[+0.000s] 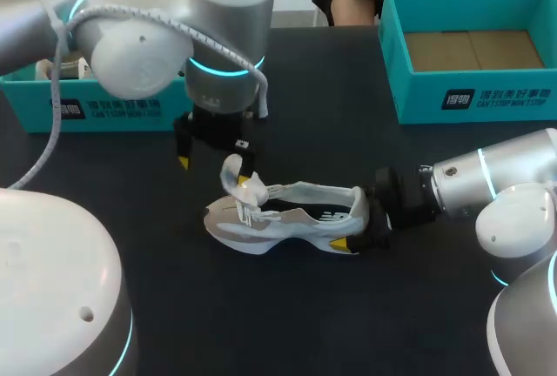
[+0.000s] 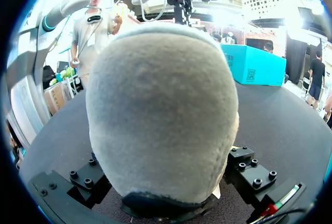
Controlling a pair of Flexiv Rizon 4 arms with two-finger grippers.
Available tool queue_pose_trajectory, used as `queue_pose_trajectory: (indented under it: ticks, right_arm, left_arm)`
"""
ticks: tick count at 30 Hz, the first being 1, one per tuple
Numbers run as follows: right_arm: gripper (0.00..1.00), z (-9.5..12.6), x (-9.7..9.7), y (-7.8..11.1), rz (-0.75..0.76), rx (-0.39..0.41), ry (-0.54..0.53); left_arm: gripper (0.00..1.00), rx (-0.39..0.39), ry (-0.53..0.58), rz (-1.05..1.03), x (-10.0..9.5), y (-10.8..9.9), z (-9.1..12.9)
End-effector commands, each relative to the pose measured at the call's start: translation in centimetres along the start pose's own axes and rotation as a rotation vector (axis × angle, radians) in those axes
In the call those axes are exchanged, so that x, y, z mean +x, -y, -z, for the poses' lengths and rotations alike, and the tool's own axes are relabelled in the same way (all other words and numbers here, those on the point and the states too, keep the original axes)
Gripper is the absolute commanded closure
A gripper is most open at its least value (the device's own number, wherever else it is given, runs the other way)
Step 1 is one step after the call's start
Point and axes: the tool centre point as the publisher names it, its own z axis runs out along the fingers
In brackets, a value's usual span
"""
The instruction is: Take the shoe out of the shoebox, open the shoe tongue, remove and reinsert the insole, then place the shoe into the shoebox
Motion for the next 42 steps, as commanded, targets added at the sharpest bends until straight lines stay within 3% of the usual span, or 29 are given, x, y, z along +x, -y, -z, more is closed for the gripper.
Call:
queue_pose_trajectory:
  ticks: [1, 7, 14, 20, 21, 22, 24, 28, 42]
  right_arm:
    - [1.0, -0.6, -0.2, 0.3, -0.001, 0.004, 0.001]
    - [1.0, -0.6, -0.2, 0.3, -0.001, 0.004, 0.001]
    - [1.0, -0.6, -0.2, 0.3, -0.001, 0.004, 0.001]
    - [1.0, -0.6, -0.2, 0.3, -0.001, 0.004, 0.001]
    - [1.0, -0.6, -0.2, 0.3, -0.001, 0.004, 0.001]
    - [1.0, -0.6, -0.2, 0.3, -0.001, 0.004, 0.001]
    - [1.0, -0.6, -0.2, 0.3, -0.001, 0.004, 0.001]
    - [1.0, -0.6, -0.2, 0.3, -0.001, 0.004, 0.001]
    - [1.0, -0.6, -0.2, 0.3, -0.001, 0.004, 0.001]
  left_arm:
    - [0.0, 0.065, -0.059, -0.128, -0.2, -0.5, 3.3]
    - [0.0, 0.033, -0.164, -0.475, 0.8, 0.6, 7.2]
    - [0.0, -0.045, -0.169, -1.09, 2.9, 1.0, 9.7]
    - [0.0, 0.052, -0.164, -1.404, 5.3, 0.6, 12.0]
    - [0.13, 0.075, -0.173, -1.435, 5.5, 0.6, 12.2]
    - [0.48, 0.085, -0.186, -1.456, 5.7, 0.7, 12.5]
    - [1.0, 0.112, -0.222, -1.538, 6.1, 0.9, 13.2]
    - [1.0, 0.122, -0.289, -1.643, 6.9, 1.0, 14.0]
    - [1.0, 0.103, -0.29, -1.635, 7.3, 1.0, 14.2]
